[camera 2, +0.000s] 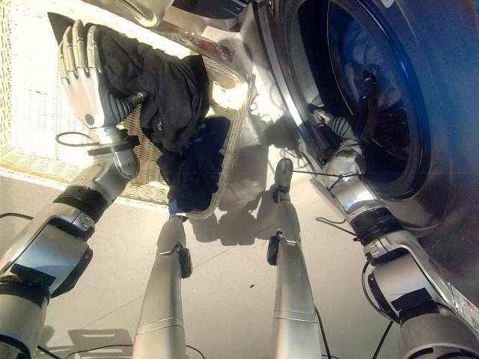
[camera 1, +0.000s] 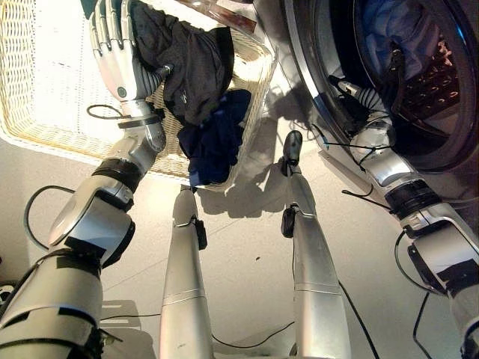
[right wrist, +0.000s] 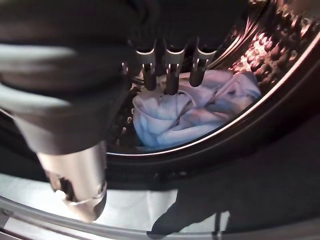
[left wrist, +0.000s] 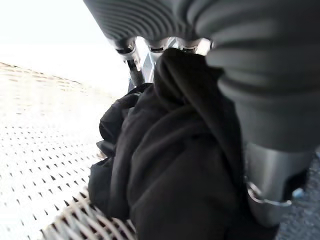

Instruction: Put the clothes into the washing machine.

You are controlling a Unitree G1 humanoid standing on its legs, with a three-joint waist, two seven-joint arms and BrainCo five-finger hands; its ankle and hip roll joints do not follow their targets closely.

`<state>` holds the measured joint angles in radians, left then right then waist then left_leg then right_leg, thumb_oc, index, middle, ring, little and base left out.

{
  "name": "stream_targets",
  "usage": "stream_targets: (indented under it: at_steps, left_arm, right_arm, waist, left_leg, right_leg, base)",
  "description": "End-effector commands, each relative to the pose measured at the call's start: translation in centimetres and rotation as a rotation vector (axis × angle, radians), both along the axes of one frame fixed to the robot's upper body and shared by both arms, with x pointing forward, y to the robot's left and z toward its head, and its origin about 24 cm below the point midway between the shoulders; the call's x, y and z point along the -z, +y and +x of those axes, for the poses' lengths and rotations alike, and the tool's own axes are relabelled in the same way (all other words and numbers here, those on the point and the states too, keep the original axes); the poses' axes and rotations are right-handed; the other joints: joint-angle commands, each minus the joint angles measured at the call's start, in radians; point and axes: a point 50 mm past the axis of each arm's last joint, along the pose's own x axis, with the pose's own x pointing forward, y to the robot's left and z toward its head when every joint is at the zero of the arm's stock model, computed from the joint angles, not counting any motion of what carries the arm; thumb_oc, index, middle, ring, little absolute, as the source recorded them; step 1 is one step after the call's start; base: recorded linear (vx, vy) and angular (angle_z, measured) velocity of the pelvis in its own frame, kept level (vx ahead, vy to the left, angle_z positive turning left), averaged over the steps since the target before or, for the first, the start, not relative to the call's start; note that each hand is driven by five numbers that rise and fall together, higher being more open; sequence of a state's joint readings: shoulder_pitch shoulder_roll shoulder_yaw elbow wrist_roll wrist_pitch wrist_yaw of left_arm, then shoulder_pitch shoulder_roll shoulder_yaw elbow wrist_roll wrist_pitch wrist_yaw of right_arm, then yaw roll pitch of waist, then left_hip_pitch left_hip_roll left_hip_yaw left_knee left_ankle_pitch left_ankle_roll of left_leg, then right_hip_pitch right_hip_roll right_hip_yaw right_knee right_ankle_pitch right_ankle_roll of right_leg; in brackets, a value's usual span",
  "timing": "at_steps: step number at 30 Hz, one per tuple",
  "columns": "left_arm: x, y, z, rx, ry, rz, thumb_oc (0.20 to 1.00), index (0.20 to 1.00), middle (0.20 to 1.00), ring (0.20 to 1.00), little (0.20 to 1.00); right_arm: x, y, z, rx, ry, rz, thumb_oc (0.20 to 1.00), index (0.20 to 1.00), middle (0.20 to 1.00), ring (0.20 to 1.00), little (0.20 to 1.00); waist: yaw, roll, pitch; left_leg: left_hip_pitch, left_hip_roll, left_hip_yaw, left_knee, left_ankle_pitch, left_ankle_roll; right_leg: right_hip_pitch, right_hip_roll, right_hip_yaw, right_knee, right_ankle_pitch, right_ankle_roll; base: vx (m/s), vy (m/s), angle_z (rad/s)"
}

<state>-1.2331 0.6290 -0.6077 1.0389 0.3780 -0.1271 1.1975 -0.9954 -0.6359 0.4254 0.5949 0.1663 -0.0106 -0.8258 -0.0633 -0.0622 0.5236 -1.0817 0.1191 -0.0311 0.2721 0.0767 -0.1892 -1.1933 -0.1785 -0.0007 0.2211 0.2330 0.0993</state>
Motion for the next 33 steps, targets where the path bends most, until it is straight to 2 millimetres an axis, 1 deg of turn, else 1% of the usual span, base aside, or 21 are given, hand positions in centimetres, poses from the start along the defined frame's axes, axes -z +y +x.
stream_targets:
  at_steps: [1,5,12,13,16,17,19,21,22,23,25,26,28,33]
  left_arm:
    - [-0.8,0.5,-0.1,0.059,0.008,-0.061,1.000,1.000,1.000,1.000,1.000]
    - [-0.6,0.0,0.3,0.079,0.103,0.002,1.000,1.000,1.000,1.000,1.000]
    - [-1.1,-0.8,1.2,0.114,0.287,0.139,1.000,1.000,1.000,1.000,1.000]
    - [-1.2,-0.8,1.2,0.114,0.289,0.141,1.000,1.000,1.000,1.000,1.000]
    - [-1.3,-1.1,1.5,0.105,0.358,0.220,1.000,1.000,1.000,1.000,1.000]
    - [-1.4,-1.5,1.7,0.111,0.419,0.254,0.922,0.922,0.922,0.922,0.922]
    - [-1.3,-1.6,2.0,0.114,0.474,0.260,0.727,0.727,0.727,0.727,0.727]
    - [-1.2,-1.6,2.2,0.109,0.529,0.266,0.442,0.442,0.442,0.442,0.442]
    - [-0.9,-1.5,2.5,0.115,0.603,0.250,0.200,0.200,0.200,0.200,0.200]
    - [-0.7,-1.5,2.5,0.111,0.625,0.252,0.200,0.200,0.200,0.200,0.200]
    - [-0.1,-1.1,2.8,0.118,0.728,0.220,0.200,0.200,0.200,0.200,0.200]
    - [-0.1,-1.1,2.9,0.116,0.741,0.220,0.200,0.200,0.200,0.200,0.200]
    - [0.8,-0.7,3.2,0.123,0.848,0.183,0.200,0.200,0.200,0.200,0.200]
    - [1.7,-0.2,3.3,0.136,0.918,0.139,0.200,0.200,0.200,0.200,0.200]
  right_arm:
    - [-0.9,0.0,-0.9,-0.001,-0.081,-0.021,1.000,1.000,1.000,1.000,1.000]
    - [-1.0,0.1,-0.9,-0.011,-0.077,-0.032,1.000,1.000,1.000,1.000,1.000]
    - [-1.6,-0.1,-1.0,-0.023,-0.086,-0.060,1.000,1.000,1.000,1.000,1.000]
    - [-1.6,-0.1,-1.0,-0.023,-0.086,-0.060,1.000,1.000,1.000,1.000,1.000]
    - [-1.7,-0.2,-1.1,-0.026,-0.090,-0.065,1.000,1.000,1.000,1.000,1.000]
    - [-2.0,-0.2,-1.1,-0.027,-0.091,-0.072,1.000,1.000,1.000,1.000,1.000]
    - [-2.3,-0.2,-1.1,-0.030,-0.093,-0.078,1.000,1.000,1.000,1.000,1.000]
    - [-2.4,-0.2,-1.2,-0.032,-0.095,-0.080,1.000,1.000,1.000,1.000,1.000]
    - [-2.4,-0.3,-1.2,-0.035,-0.098,-0.082,1.000,1.000,1.000,1.000,1.000]
    - [-2.4,-0.3,-1.2,-0.037,-0.098,-0.083,1.000,1.000,1.000,1.000,1.000]
    - [-2.4,-0.3,-1.3,-0.042,-0.102,-0.087,1.000,1.000,1.000,1.000,1.000]
    - [-2.4,-0.3,-1.3,-0.043,-0.103,-0.087,1.000,1.000,1.000,1.000,1.000]
    - [-2.6,-0.1,-1.4,-0.051,-0.109,-0.087,1.000,1.000,1.000,1.000,1.000]
    - [-2.9,0.4,-1.6,-0.078,-0.128,-0.092,1.000,1.000,1.000,1.000,1.000]
  waist:
    - [-0.008,0.024,-0.004]
    - [-0.012,0.027,-0.004]
    - [-0.023,0.037,-0.004]
    - [-0.023,0.037,-0.004]
    - [-0.026,0.040,-0.004]
    - [-0.028,0.044,-0.004]
    - [-0.031,0.047,-0.004]
    - [-0.032,0.050,-0.004]
    - [-0.033,0.052,-0.004]
    - [-0.034,0.052,-0.004]
    - [-0.036,0.052,-0.004]
    - [-0.036,0.052,-0.004]
    - [-0.037,0.053,-0.004]
    - [-0.039,0.053,-0.004]
  left_leg:
    - [0.006,-0.047,-0.044,-0.002,-0.006,0.049]
    - [0.004,-0.047,-0.038,0.001,-0.005,0.051]
    - [0.000,-0.044,-0.025,0.004,0.001,0.052]
    - [0.000,-0.044,-0.025,0.004,0.000,0.052]
    - [-0.001,-0.044,-0.022,0.007,0.001,0.053]
    - [-0.002,-0.043,-0.020,0.007,0.002,0.054]
    - [-0.004,-0.042,-0.017,0.008,0.003,0.053]
    - [-0.005,-0.042,-0.014,0.008,0.004,0.054]
    - [-0.004,-0.042,-0.011,0.007,0.005,0.055]
    - [-0.005,-0.041,-0.010,0.010,0.005,0.055]
    - [-0.005,-0.040,-0.009,0.010,0.005,0.055]
    - [-0.005,-0.040,-0.008,0.009,0.005,0.055]
    - [-0.004,-0.039,-0.007,0.009,0.007,0.056]
    - [-0.005,-0.037,-0.005,0.010,0.008,0.057]
  right_leg:
    - [0.021,0.040,-0.034,0.097,-0.075,0.070]
    - [0.018,0.040,-0.031,0.100,-0.072,0.071]
    - [0.009,0.037,-0.021,0.102,-0.069,0.072]
    - [0.009,0.038,-0.021,0.103,-0.070,0.072]
    - [0.008,0.036,-0.020,0.101,-0.067,0.073]
    - [0.006,0.035,-0.017,0.101,-0.066,0.074]
    - [0.004,0.035,-0.014,0.101,-0.067,0.074]
    - [0.003,0.035,-0.012,0.100,-0.066,0.074]
    - [0.005,0.034,-0.010,0.099,-0.067,0.075]
    - [0.003,0.034,-0.010,0.100,-0.067,0.076]
    - [0.003,0.034,-0.009,0.100,-0.066,0.077]
    - [0.004,0.034,-0.009,0.099,-0.066,0.077]
    - [0.004,0.033,-0.008,0.099,-0.066,0.077]
    - [0.003,0.035,-0.005,0.100,-0.068,0.077]
  base:
    - [0.00,0.000,0.00]
    - [0.00,0.000,0.00]
    - [0.01,0.031,0.00]
    - [0.00,0.000,0.00]
    - [0.00,0.000,0.00]
    - [0.01,0.040,0.00]
    - [0.01,0.039,0.01]
    - [0.00,0.000,0.00]
    - [0.00,0.000,0.00]
    - [0.00,0.000,0.00]
    - [0.00,0.000,0.00]
    - [0.00,0.000,0.00]
    - [0.00,0.000,0.00]
    - [0.00,0.000,0.00]
